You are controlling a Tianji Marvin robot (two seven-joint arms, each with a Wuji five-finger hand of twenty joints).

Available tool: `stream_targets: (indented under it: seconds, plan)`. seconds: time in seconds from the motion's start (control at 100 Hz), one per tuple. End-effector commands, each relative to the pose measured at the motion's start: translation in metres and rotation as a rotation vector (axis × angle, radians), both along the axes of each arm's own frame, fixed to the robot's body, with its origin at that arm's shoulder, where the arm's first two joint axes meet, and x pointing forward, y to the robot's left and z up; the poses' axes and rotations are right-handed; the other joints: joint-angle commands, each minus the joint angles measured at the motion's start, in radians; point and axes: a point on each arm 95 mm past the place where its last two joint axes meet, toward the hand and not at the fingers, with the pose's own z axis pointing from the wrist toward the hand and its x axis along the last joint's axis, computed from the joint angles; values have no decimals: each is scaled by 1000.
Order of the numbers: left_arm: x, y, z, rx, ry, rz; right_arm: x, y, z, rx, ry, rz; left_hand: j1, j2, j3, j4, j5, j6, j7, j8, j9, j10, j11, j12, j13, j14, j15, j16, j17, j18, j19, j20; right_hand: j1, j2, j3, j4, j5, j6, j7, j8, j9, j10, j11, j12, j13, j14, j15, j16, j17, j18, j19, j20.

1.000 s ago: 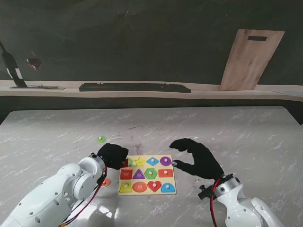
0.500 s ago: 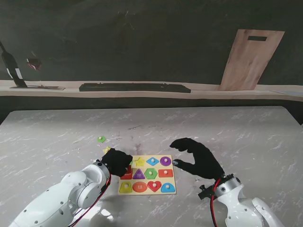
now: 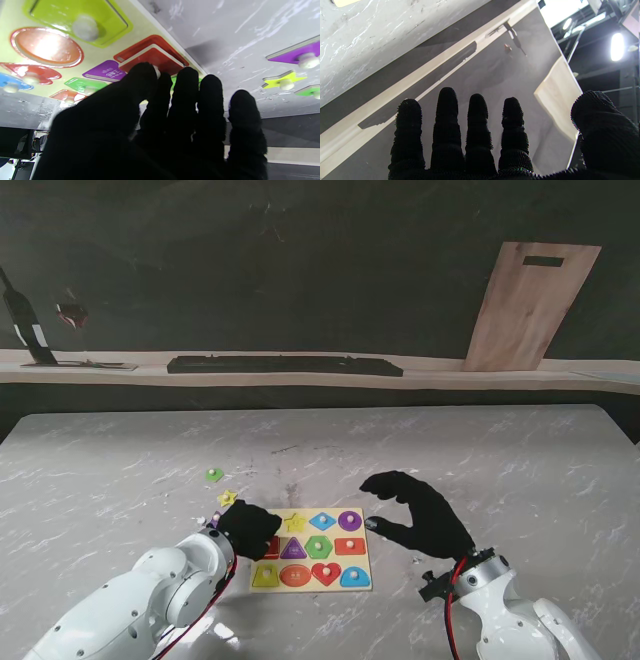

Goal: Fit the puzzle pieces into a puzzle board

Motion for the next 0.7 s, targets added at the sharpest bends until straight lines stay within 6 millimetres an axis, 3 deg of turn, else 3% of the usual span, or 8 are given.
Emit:
stream_targets:
  seconds: [0.0, 0.69]
  plan:
    - [0, 1, -1, 6, 2, -1, -2, 2, 0, 7, 0, 3, -2, 0, 64, -10, 3, -2, 60, 29, -2, 30, 29, 17, 4, 31, 29, 8, -1, 55, 34, 22, 10, 22, -24, 44, 5, -20, -5, 9, 18, -14, 6, 9, -12, -17, 16, 7, -15, -6, 14, 14]
    - [-2, 1, -8, 25, -5, -23, -2, 3, 0, 7, 2, 0, 10, 19, 39, -19, -14, -15, 59, 25, -20, 22, 25, 18, -12, 25, 21, 2, -12, 44, 28, 19, 11, 22, -24, 45, 4, -19, -5, 9, 17, -14, 6, 9, -12, -18, 17, 7, -15, -7, 14, 14]
